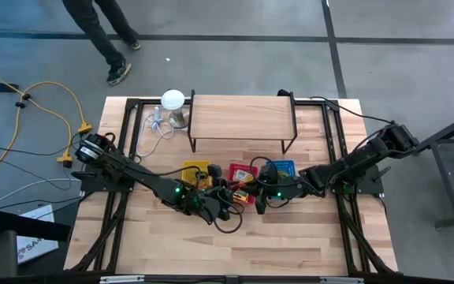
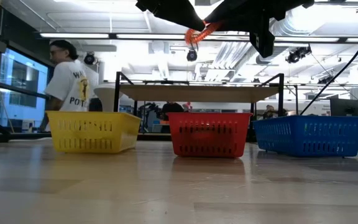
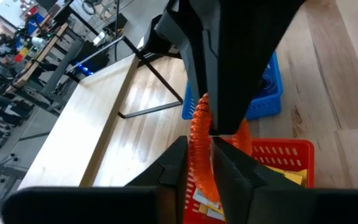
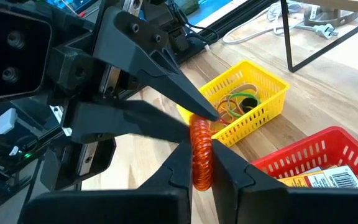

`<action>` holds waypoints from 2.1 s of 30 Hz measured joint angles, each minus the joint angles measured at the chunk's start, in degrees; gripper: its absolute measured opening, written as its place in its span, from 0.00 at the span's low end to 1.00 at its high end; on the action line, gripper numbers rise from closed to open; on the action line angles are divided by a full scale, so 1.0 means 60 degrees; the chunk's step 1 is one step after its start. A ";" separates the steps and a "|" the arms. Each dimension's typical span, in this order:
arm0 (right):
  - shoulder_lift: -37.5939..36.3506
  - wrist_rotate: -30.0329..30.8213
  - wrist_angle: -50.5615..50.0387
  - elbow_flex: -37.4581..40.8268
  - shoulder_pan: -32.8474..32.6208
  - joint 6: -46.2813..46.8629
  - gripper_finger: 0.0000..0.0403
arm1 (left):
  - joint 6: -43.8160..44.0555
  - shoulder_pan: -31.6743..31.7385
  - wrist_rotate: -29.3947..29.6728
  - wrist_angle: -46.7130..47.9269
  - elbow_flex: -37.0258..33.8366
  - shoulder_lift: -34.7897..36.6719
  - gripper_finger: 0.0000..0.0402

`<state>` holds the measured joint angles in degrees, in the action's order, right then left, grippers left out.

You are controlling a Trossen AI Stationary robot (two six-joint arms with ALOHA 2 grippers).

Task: Pick & Place Office Desk Supplies
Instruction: Put the red spiral keychain into the blue bin

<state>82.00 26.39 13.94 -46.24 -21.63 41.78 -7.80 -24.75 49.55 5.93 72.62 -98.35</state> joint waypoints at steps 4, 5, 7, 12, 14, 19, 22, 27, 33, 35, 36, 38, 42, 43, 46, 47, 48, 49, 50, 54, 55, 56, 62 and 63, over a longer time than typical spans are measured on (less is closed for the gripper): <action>0.0000 -0.0014 -0.0002 0.0000 -0.0004 0.0000 0.06 | -0.0140 0.0000 -0.0465 0.0001 0.0000 0.0000 0.23; 0.0000 -0.0019 -0.0004 0.0000 -0.0004 0.0000 0.06 | -0.0140 0.0000 -0.0543 0.0001 0.0000 0.0000 0.25; 0.0000 -0.0029 -0.0004 0.0000 -0.0004 0.0004 0.06 | -0.0140 0.0000 -0.0600 0.0001 0.0000 0.0000 0.28; 0.0000 -0.0009 -0.0024 0.0000 -0.0004 0.0071 0.06 | -0.0209 0.0000 -0.0565 0.0001 0.0000 0.0000 0.31; 0.0000 0.0000 -0.0067 0.0000 -0.0004 0.0073 0.05 | -0.0274 -0.0023 -0.0476 -0.0002 0.0000 0.0000 0.31; 0.0000 0.0031 -0.0212 0.0000 -0.0099 0.0079 0.05 | -0.0279 -0.0029 -0.0366 -0.0003 0.0000 0.0000 0.31; 0.0000 0.0173 -0.0771 0.0000 -0.0209 0.0444 0.05 | -0.0279 -0.0029 -0.0345 -0.0003 0.0000 0.0000 0.31; 0.0000 0.0738 -0.1881 0.0000 -0.0389 0.1061 0.05 | -0.0279 -0.0152 -0.0305 -0.0003 0.0000 0.0000 0.31; -0.0016 0.1112 -0.2406 0.0000 -0.0421 0.1087 0.05 | -0.0301 -0.0337 -0.0204 -0.0003 0.0000 0.0000 0.31; -0.0103 0.1144 -0.2634 0.0000 -0.0391 0.1087 0.05 | -0.0304 -0.0394 -0.0203 -0.0003 0.0000 0.0000 0.31; -0.0133 0.1179 -0.2762 0.0000 -0.0374 0.1103 0.05 | -0.0302 -0.0415 -0.0205 -0.0003 0.0000 0.0000 0.31; -0.0236 0.1346 -0.3253 0.0000 -0.0372 0.1111 0.05 | -0.0301 -0.0464 -0.0206 -0.0003 0.0000 0.0000 0.31; -0.0647 0.1675 -0.4538 0.0000 -0.0379 0.1662 0.05 | -0.0298 -0.0484 -0.0206 -0.0003 0.0000 0.0000 0.31; -0.0756 0.1765 -0.5016 0.0000 -0.0379 0.1869 0.05 | -0.0297 -0.0484 -0.0206 -0.0003 0.0000 0.0000 0.31; -0.0977 0.1941 -0.6201 0.0000 -0.0379 0.2556 0.05 | -0.0293 -0.0484 -0.0206 -0.0003 0.0000 0.0000 0.31; -0.1058 0.1934 -0.6684 0.0000 -0.0379 0.2803 0.05 | -0.0293 -0.0481 -0.0206 -0.0003 0.0000 0.0000 0.31; -0.1131 0.1931 -0.7122 0.0000 -0.0397 0.3066 0.05 | -0.0286 -0.0481 -0.0206 -0.0003 0.0000 0.0000 0.31; -0.1172 0.1934 -0.7514 0.0000 -0.0397 0.3330 0.05 | -0.0275 -0.0481 -0.0206 -0.0003 0.0000 0.0000 0.31; -0.1188 0.1933 -0.7888 0.0000 -0.0397 0.3588 0.05 | -0.0275 -0.0484 -0.0208 -0.0003 0.0000 0.0000 0.31; -0.1167 0.1803 -0.9423 0.0000 -0.0401 0.4540 0.06 | -0.0275 -0.0481 -0.0210 -0.0003 0.0000 0.0000 0.31; -0.1169 0.1807 -0.9739 0.0000 -0.0401 0.4748 0.06 | -0.0275 -0.0481 -0.0210 -0.0003 0.0000 0.0000 0.31; -0.1169 0.1807 -1.0013 0.0000 -0.0401 0.4929 0.06 | -0.0275 -0.0481 -0.0210 -0.0003 0.0000 0.0000 0.31; -0.1169 0.1810 -1.0299 0.0000 -0.0401 0.5147 0.06 | -0.0275 -0.0481 -0.0213 -0.0002 0.0000 0.0000 0.31; -0.1166 0.1810 -1.0299 0.0000 -0.0401 0.5147 0.06 | -0.0275 -0.0481 -0.0213 -0.0002 0.0000 0.0000 0.31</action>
<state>75.00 37.26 -47.86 -46.24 -24.03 72.66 -9.45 -27.64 48.27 5.92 72.62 -98.35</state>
